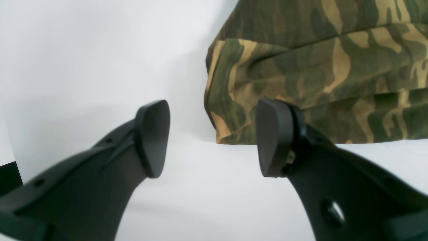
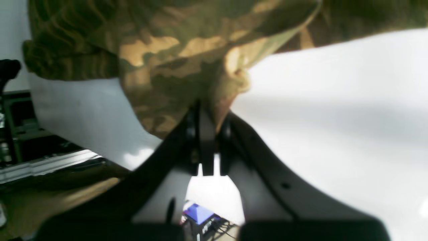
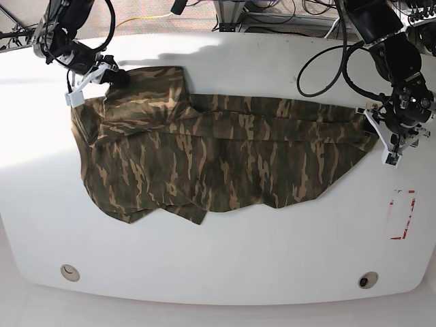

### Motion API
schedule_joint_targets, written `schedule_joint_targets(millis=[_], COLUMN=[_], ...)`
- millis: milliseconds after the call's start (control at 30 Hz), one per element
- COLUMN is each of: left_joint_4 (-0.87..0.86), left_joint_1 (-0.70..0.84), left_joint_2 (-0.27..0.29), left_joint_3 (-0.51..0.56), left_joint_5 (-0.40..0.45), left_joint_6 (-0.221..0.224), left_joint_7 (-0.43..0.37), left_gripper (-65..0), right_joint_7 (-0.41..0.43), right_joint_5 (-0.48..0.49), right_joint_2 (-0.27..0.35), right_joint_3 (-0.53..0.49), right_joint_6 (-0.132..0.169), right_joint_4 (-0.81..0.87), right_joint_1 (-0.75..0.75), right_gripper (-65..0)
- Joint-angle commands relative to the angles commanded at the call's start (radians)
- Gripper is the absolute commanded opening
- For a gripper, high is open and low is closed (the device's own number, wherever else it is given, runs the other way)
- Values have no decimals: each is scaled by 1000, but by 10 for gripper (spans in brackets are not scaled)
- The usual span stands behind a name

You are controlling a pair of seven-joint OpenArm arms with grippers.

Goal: Fold the T-shirt properly
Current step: 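Release and regrasp the shirt edge with both grippers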

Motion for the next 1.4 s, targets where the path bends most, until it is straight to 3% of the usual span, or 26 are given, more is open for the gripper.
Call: schedule_joint_targets(millis=[167,333,433,733,1000,1133,1333,1400], left_joint_4=[-3,0,0,0,-3,-5,-5,-5], left_joint_1=[0,0,0,0,0,0,5,21], left_joint_2=[0,0,0,5,6,6,6,3], left_joint_3=[0,6,6,6,6,5,6,6], left_joint_5=[0,2,2,2,2,2,2,-5], left_joint_6=[0,0,0,0,0,0,0,0], left_joint_7=[0,0,0,0,0,0,0,0], left_gripper=[-274,-274,-274,-274,-274,-274,-274,-274], right_joint_7=[2,2,2,2,2,3,3,3], right_joint_5=[69,68,64,-87,-218,-313,-434,-442], right_joint_2=[15,18,29,41,48,48,51,71], right_joint_3=[0,0,0,-8,0,2,100,133], right_joint_6=[2,57,60,61,54,54,54,54], right_joint_4=[0,-2,-8,-9,-9,-9,-3,-3], right_joint_1=[37,129,181,310,299,276,255,241], right_gripper=[-650,-650,-650,-650,-626,-488,-165,-113])
